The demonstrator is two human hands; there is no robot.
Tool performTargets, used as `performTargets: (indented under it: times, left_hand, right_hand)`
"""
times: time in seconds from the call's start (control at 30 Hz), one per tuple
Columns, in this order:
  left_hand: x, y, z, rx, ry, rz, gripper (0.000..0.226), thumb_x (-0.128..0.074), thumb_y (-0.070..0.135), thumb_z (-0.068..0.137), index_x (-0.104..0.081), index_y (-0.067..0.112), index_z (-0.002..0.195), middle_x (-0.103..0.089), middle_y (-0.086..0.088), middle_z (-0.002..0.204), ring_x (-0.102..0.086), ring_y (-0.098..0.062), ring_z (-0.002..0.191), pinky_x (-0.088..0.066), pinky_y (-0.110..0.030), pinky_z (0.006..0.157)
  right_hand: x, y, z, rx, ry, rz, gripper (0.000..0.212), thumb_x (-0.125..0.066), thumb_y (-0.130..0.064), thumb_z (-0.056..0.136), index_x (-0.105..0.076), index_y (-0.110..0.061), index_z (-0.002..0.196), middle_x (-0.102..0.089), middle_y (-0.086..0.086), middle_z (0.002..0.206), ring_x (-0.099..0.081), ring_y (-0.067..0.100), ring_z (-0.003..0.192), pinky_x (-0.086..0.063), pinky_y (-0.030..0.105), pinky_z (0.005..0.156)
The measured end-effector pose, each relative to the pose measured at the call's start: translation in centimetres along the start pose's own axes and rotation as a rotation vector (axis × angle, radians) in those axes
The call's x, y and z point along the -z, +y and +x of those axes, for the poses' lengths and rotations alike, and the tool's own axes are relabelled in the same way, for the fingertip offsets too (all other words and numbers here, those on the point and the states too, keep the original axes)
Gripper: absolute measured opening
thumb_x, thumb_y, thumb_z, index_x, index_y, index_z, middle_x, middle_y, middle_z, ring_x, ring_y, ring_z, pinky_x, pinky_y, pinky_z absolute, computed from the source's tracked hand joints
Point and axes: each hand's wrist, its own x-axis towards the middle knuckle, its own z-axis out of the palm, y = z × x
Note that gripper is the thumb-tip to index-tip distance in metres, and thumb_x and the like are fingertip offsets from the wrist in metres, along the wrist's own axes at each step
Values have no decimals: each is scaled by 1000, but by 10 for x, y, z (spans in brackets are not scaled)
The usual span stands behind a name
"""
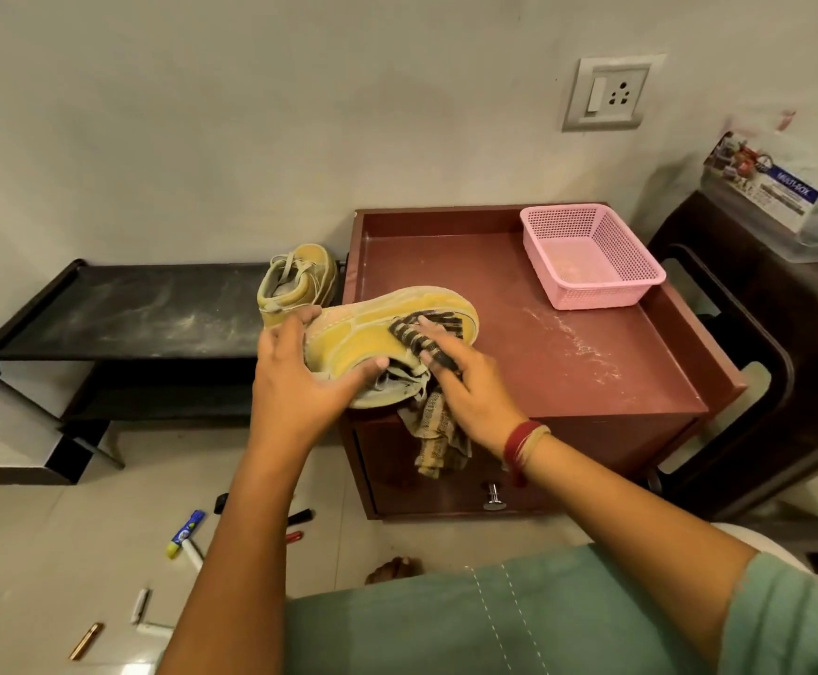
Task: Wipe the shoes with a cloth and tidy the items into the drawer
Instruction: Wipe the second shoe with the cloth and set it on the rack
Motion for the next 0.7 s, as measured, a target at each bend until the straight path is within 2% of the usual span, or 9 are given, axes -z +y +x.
performTargets:
  times: [0.1, 0.23, 0.37, 0.5, 0.6, 0.63, 0.7]
  left_hand:
    - [1, -2, 1, -2, -5, 12, 87, -80, 56, 60, -45, 26, 135, -43, -5, 130, -43, -12, 109, -36, -25, 85]
    - [0, -2, 0, 21, 3, 1, 89, -77, 62, 59, -46, 27, 134, -43, -3, 130, -42, -10, 106, -37, -25, 86]
    - [1, -1, 1, 12, 2, 15, 90, -75, 62, 59, -46, 26, 136, -44, -4, 131, -41, -8, 106, -37, -25, 86]
    - [0, 2, 0, 21, 6, 8, 96, -67, 70, 54, -46, 25, 136, -44, -4, 130, -43, -9, 108, -37, -25, 87]
    - [1, 0, 2, 17, 0, 8, 95, -69, 68, 55, -47, 24, 136, -45, -5, 131, -47, -16, 114, -38, -26, 90]
    - [2, -1, 2, 13, -4, 14, 94, -71, 66, 56, -47, 24, 136, -45, -5, 131, -46, -15, 114, -39, -27, 90]
    - [2, -2, 1, 7, -11, 23, 94, -71, 68, 54, -46, 26, 135, -44, -4, 130, -45, -13, 111, -39, -27, 90]
  right_hand:
    - [-2, -1, -4, 132, -142, -29, 52, -46, 2, 90, -46, -25, 134, -43, -2, 143, -31, 9, 138, -25, 27, 115]
    - [6, 6, 5, -14, -9, -72, 53, -46, 7, 88, -47, -17, 135, -47, 1, 140, -37, 14, 134, -32, 38, 112]
    - [2, 1, -4, 137, -147, -93, 55, -43, 2, 86, -46, -20, 136, -45, -1, 142, -34, 8, 135, -27, 26, 113]
    - [6, 2, 0, 14, -12, -53, 53, -44, 8, 87, -49, -15, 134, -48, 2, 139, -39, 10, 132, -32, 34, 112]
    - [0, -5, -11, 167, -128, -75, 50, -44, 2, 87, -49, -16, 134, -46, 1, 141, -36, 8, 134, -28, 25, 113]
    - [2, 0, -10, 166, -128, -94, 50, -45, 2, 88, -49, -17, 134, -48, 1, 140, -39, 8, 133, -29, 24, 112]
    - [10, 12, 1, 25, -34, -114, 45, -48, 2, 90, -52, -16, 132, -54, 2, 133, -48, 12, 126, -36, 24, 107]
